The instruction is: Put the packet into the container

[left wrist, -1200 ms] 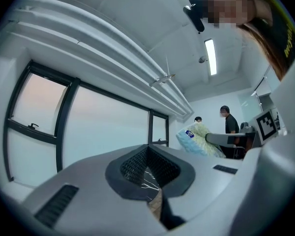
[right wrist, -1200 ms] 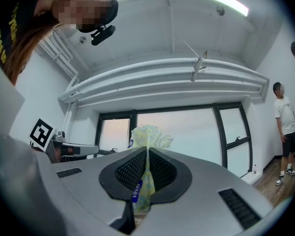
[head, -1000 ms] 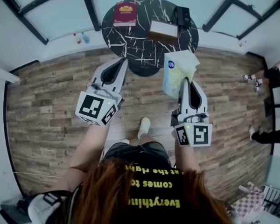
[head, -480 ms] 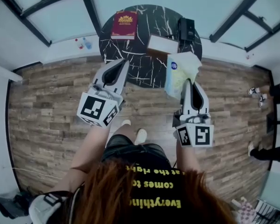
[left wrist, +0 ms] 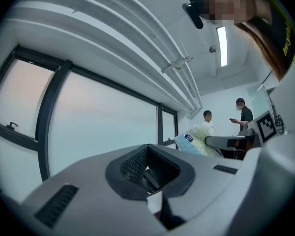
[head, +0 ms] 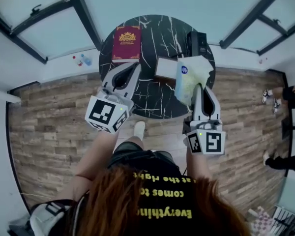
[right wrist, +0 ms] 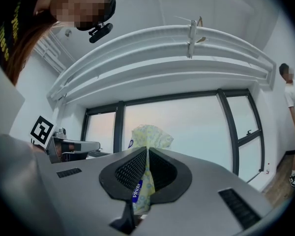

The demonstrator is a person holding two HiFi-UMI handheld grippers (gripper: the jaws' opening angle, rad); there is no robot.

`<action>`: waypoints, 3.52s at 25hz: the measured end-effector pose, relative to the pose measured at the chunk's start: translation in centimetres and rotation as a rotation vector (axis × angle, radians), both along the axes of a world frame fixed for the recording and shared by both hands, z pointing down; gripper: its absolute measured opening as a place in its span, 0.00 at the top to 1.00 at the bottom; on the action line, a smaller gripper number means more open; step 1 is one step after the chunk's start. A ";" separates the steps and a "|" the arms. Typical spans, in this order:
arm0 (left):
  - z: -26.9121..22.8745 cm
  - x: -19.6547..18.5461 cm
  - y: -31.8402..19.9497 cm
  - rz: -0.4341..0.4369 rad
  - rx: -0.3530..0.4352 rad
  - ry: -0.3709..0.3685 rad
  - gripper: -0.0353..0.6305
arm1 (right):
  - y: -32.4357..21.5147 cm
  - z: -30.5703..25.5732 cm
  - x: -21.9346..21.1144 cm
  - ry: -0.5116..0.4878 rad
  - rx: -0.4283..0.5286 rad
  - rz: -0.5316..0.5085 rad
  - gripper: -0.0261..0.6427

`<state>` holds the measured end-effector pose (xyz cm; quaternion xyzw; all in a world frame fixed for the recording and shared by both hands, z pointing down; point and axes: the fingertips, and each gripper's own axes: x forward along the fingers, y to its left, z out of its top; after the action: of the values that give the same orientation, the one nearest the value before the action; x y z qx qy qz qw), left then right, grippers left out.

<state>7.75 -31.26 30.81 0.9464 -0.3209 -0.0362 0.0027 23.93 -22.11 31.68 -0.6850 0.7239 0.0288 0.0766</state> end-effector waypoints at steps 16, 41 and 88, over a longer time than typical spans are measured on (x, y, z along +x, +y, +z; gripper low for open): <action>0.8 2.4 -11.0 0.030 -0.030 -0.013 0.95 | -10.4 0.9 2.2 0.013 -0.058 0.025 0.92; 2.4 1.4 -12.8 -0.067 -0.039 -0.047 0.95 | -18.6 19.0 1.4 0.811 -0.480 -0.694 0.92; 4.3 2.4 -11.6 -0.035 -0.068 -0.095 0.95 | -20.2 24.4 -0.1 0.447 -0.702 -0.656 0.94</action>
<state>10.13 -42.87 35.15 0.9407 -0.3380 0.0198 0.0191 23.88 -42.27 56.04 -0.3841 0.8649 -0.0955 -0.3087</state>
